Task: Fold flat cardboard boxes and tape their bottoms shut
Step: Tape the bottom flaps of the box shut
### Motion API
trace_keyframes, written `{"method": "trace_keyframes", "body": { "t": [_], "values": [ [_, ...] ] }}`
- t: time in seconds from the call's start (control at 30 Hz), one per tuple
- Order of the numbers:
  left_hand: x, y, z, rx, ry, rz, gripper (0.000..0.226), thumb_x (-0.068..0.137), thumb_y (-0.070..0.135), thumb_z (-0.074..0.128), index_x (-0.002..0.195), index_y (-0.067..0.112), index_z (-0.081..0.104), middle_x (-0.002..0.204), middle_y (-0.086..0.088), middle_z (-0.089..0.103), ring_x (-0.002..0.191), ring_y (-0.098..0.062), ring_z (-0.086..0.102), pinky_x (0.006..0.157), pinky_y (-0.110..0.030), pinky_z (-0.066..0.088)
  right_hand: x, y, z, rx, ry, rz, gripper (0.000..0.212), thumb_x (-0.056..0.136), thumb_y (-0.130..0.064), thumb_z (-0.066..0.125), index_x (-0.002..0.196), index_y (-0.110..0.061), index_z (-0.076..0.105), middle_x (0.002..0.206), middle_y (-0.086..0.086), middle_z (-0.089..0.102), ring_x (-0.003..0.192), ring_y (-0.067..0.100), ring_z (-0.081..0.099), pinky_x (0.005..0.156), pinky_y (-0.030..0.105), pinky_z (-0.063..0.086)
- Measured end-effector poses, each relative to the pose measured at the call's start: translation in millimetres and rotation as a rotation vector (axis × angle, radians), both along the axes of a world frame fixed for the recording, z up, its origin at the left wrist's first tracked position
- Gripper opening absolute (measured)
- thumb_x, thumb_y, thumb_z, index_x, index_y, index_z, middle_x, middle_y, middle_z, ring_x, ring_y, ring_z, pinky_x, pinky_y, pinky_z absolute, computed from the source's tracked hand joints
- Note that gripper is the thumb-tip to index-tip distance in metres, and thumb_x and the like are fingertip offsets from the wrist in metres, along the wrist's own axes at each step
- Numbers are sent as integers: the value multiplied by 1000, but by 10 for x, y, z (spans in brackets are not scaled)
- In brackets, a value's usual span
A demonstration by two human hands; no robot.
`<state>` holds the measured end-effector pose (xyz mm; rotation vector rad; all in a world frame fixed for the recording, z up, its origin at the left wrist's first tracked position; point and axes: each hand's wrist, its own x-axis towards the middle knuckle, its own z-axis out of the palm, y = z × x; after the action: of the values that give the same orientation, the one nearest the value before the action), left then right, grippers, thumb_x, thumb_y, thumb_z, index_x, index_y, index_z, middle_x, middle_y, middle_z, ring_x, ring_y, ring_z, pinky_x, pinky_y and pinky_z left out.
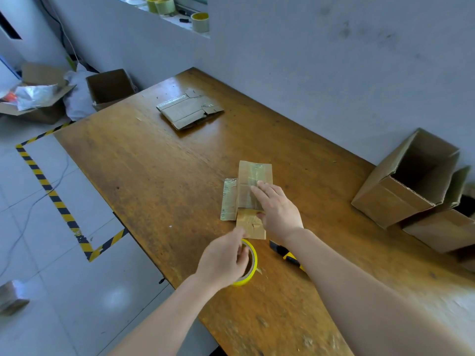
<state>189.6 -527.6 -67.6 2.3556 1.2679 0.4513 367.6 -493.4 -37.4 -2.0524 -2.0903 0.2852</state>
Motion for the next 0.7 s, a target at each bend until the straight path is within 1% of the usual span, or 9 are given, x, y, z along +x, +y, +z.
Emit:
{"method": "trace_keyframes", "body": {
  "t": [0.03,0.07,0.13,0.2,0.27,0.33,0.43,0.6,0.7],
  "values": [
    [10,70,34,51,-48,76,25,89,24,58,112,22,49,87,9,57,73,-4,55,58,-10,37,13,-13,5,13,28,-10,70,88,-18,68,147,-24,32,156,-3,29,143,16,21,105,31,41],
    [30,150,64,84,-90,130,25,88,18,59,111,20,49,95,5,56,80,-8,57,61,-11,38,25,-29,6,24,46,-14,68,87,-19,70,145,-22,35,155,-3,30,143,16,22,106,32,41],
    [104,324,127,76,-132,178,45,88,17,61,128,20,41,120,-5,47,102,-18,54,71,-19,46,47,-63,-3,42,69,-14,63,86,-20,70,142,-22,41,155,0,29,142,18,23,105,36,45],
    [199,476,169,-43,-78,175,73,90,26,62,148,28,18,148,-9,23,128,-25,40,94,-34,49,66,-90,-26,44,92,-42,59,87,-22,69,140,-26,45,157,5,22,143,22,21,103,38,46],
    [279,588,176,-162,-6,120,84,93,34,58,151,33,-2,159,-5,-2,139,-27,30,103,-42,43,77,-102,-65,19,112,-73,58,89,-25,67,141,-31,43,159,7,14,144,26,21,104,40,42],
    [332,659,131,-200,31,64,82,96,38,50,151,31,-10,161,-5,-6,139,-27,33,105,-42,42,96,-93,-109,-18,138,-89,60,90,-27,65,144,-34,40,160,7,12,142,28,28,106,40,42],
    [329,720,18,-146,74,49,76,98,38,44,152,26,-9,161,-8,5,132,-29,42,102,-42,43,127,-76,-163,-24,175,-91,60,91,-26,65,144,-34,39,161,6,13,136,28,38,102,38,46],
    [280,760,-107,-20,150,60,76,97,29,50,153,22,-1,159,-9,18,121,-31,53,96,-41,47,81,-79,-290,21,130,-59,67,88,-16,67,145,-29,37,160,11,11,134,31,40,93,39,51],
    [268,759,-160,-1,186,53,84,95,25,55,152,23,-8,159,-7,16,118,-27,57,95,-38,49,72,-61,-321,35,131,-67,65,86,-21,70,144,-26,40,158,13,15,131,33,42,91,41,53]
  ]
}}
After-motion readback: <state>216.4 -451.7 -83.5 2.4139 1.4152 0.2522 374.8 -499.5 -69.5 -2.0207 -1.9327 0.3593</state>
